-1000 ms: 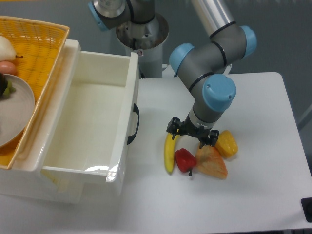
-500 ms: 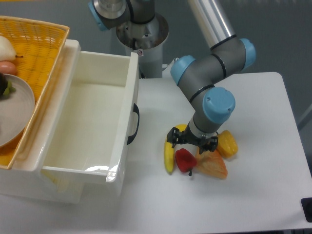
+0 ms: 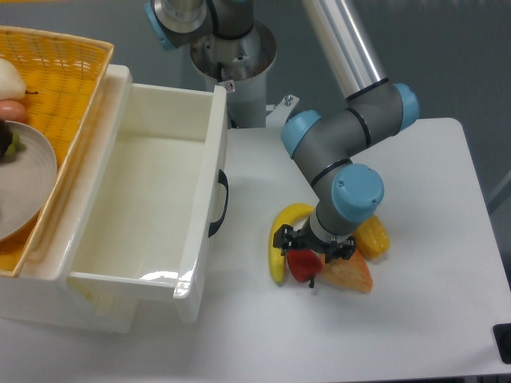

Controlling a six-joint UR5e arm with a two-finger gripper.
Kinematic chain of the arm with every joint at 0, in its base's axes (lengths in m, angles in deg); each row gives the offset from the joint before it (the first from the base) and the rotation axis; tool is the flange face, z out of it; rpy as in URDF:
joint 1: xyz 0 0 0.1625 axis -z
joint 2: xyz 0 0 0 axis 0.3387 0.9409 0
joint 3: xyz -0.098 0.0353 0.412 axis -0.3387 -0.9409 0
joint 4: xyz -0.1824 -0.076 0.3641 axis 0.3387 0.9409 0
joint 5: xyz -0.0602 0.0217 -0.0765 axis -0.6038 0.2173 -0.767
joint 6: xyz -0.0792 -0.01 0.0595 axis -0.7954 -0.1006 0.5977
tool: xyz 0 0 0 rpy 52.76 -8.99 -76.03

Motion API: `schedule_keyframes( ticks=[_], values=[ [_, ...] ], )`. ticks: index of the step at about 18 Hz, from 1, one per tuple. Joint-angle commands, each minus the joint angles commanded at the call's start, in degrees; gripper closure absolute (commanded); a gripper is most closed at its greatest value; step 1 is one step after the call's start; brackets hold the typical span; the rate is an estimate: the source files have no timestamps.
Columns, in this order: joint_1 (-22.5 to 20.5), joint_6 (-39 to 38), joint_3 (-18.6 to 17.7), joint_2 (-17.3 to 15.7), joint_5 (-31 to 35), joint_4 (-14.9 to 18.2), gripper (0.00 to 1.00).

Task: Pick up the red pepper
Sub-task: 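Lower the gripper around the red bell pepper beside the banana, then close the gripper on the red bell pepper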

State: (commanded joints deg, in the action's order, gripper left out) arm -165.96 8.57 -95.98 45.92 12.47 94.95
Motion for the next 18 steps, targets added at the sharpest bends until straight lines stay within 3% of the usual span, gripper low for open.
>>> schedule_keyframes(
  ticks=[18],
  values=[
    [-1.1,0.4,0.7,2.5,0.1,-3.8,0.00]
  ],
)
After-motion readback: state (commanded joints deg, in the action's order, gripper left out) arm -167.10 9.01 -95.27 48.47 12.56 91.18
